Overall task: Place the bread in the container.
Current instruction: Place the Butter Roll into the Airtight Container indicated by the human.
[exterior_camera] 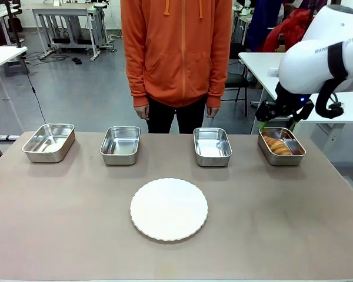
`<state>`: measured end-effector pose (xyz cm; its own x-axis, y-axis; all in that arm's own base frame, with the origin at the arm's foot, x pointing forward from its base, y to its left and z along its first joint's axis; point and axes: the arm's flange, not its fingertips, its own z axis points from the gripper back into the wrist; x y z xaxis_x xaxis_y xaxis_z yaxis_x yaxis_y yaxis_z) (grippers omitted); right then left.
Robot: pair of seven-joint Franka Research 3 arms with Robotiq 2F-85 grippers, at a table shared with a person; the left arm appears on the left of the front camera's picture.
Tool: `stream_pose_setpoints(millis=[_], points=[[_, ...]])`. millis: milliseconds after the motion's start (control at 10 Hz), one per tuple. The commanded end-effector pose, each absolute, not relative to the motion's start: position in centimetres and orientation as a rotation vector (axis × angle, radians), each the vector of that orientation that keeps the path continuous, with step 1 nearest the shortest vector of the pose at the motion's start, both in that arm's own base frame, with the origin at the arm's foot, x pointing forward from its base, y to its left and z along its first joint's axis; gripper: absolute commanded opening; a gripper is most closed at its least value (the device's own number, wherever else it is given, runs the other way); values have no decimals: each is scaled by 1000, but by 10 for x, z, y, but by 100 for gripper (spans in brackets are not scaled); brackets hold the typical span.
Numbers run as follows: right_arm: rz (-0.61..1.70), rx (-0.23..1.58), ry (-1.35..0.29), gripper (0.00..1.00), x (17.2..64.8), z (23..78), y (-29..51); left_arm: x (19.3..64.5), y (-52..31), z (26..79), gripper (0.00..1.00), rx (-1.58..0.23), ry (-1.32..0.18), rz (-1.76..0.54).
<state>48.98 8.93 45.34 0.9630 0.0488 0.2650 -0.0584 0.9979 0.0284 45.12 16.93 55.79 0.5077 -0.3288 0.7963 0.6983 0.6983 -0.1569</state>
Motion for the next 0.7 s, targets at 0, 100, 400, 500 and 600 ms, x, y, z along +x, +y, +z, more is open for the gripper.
stream_pose_setpoints(millis=[0, 100, 400, 500, 600], points=[[55, 1, -310, 100, 458, 448, 105, 451, 169, 559, 100, -510, -838, -657], [77, 4, -295, 100, 444, 446, 109, 451, 169, 559, 100, -510, -838, -657], [104, 16, -263, 100, 444, 446, 114, 451, 169, 559, 100, -510, -838, -657], [104, 16, -263, 100, 444, 446, 114, 451, 169, 559, 100, -510, -838, -657], [104, 16, -263, 100, 444, 446, 114, 451, 169, 559, 100, -510, -838, -657]])
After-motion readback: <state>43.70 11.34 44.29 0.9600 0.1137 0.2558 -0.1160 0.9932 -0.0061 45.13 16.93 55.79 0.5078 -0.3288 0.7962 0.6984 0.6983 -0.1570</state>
